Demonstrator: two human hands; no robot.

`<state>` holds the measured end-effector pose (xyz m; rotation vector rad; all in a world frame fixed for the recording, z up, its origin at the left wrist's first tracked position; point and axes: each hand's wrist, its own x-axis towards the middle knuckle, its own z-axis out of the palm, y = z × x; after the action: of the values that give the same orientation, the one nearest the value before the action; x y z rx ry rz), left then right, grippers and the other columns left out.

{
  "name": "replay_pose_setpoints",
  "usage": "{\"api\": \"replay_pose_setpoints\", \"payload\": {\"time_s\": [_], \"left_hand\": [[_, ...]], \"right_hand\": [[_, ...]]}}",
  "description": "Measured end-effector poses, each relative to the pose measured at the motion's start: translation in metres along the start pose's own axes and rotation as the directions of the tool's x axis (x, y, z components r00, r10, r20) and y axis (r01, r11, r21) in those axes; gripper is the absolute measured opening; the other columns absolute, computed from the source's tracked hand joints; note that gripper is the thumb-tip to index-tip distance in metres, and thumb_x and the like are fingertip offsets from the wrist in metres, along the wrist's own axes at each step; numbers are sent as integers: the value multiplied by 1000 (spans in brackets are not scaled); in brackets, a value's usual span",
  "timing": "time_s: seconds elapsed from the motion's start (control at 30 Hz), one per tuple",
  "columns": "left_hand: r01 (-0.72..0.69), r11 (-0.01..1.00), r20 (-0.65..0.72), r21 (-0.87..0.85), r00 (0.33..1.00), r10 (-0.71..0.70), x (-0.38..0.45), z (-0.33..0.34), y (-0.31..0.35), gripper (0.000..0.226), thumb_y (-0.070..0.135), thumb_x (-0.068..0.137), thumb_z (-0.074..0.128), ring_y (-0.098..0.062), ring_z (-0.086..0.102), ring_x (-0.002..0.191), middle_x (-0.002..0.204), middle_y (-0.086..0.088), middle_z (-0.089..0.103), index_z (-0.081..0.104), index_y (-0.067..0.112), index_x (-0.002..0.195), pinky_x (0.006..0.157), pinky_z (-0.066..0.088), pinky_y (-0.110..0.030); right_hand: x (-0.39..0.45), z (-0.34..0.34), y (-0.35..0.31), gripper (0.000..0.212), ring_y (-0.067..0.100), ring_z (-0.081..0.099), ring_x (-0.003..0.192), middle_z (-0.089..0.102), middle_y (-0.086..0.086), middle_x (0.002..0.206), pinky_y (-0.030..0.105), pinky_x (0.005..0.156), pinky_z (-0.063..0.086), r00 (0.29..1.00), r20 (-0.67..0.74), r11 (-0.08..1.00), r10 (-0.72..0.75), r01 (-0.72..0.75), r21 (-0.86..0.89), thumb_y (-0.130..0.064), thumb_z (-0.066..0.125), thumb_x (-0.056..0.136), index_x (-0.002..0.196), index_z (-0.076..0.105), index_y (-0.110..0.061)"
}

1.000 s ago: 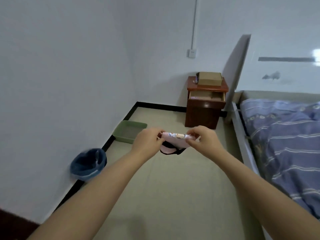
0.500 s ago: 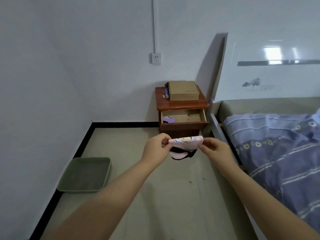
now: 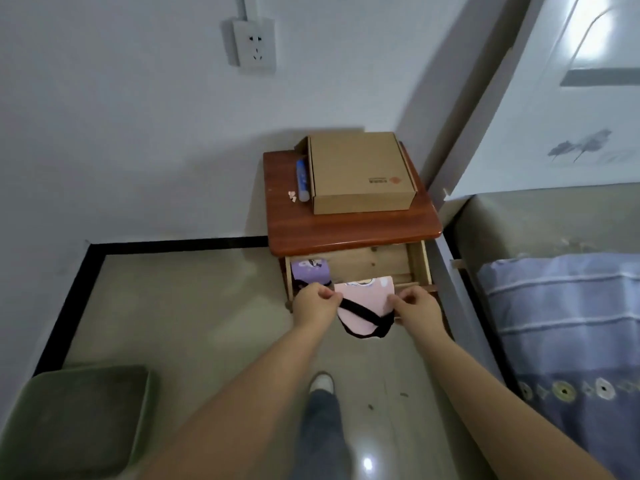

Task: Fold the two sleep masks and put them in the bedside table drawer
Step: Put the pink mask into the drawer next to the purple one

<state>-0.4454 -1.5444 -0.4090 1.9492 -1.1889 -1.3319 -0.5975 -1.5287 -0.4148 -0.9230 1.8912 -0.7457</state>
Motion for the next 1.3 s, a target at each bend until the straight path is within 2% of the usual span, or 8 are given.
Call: {"api": "replay_pose_setpoints", "payload": {"time_s": [0.27,0.53,0.67,0.73,0.87,1.0,1.13,1.3], "left_hand": [[74,992,115,104,990,-86,166,95,-34,37,-1,84,46,-29,50,116,128,-18,54,49,2,121,96,37,-26],[34,911,198,411,972,-125,236,150,-64,24,5,88,37,-33,51,105,118,-19,59,55,3,104,77,32,-25],[-93,887,94,452,994,56,214,138,-74,23,3,84,45,-39,51,105,112,-27,58,56,-4,102,78,33,-27],[-279,808,149,519,960,236,183,124,-80,30,12,79,57,-39,55,103,110,-26,61,58,-2,105,87,44,-35],[-510,433,317,744,839,443,142,99,-102,41,16,50,81,-32,59,86,85,-16,71,67,5,87,63,56,-34],[-557,192,379,808,741,555,159,79,-105,23,7,62,50,-22,58,70,68,-4,71,69,14,74,52,49,-21],[-637,146,431,757,655,620,166,68,-95,20,2,65,50,-21,61,50,57,-7,67,68,8,69,45,46,-20],[-512,116,289,851,643,710,174,48,-58,29,1,64,68,-32,69,81,88,-16,73,68,7,92,67,57,-37]], "right_hand": [[185,52,42,25,14,51,81,56,2,95,25,72,41,983,58,978,173,-164,-130,-8,46,88,110,58,-8],[248,78,74,26,36,54,97,61,27,111,41,86,43,936,322,921,142,-6,-390,-2,40,86,102,58,6],[239,64,84,22,38,54,96,62,25,106,31,71,36,957,290,810,13,160,-564,-6,42,85,97,59,2],[221,48,91,22,36,53,103,63,18,108,33,79,36,965,234,749,-121,243,-617,-18,52,83,99,60,-5],[180,27,119,44,32,43,116,56,12,120,41,99,21,905,392,481,-165,421,-769,-37,64,76,111,54,-12],[191,33,114,16,35,57,96,66,16,96,43,92,33,853,425,360,-304,516,-777,-15,66,77,89,62,-5],[191,25,95,15,34,64,70,68,16,71,48,75,48,772,420,290,-477,590,-754,-8,76,65,70,63,-4],[199,23,52,37,41,61,91,66,22,96,57,83,45,737,334,289,-587,577,-764,-8,77,61,94,60,-4]]}}
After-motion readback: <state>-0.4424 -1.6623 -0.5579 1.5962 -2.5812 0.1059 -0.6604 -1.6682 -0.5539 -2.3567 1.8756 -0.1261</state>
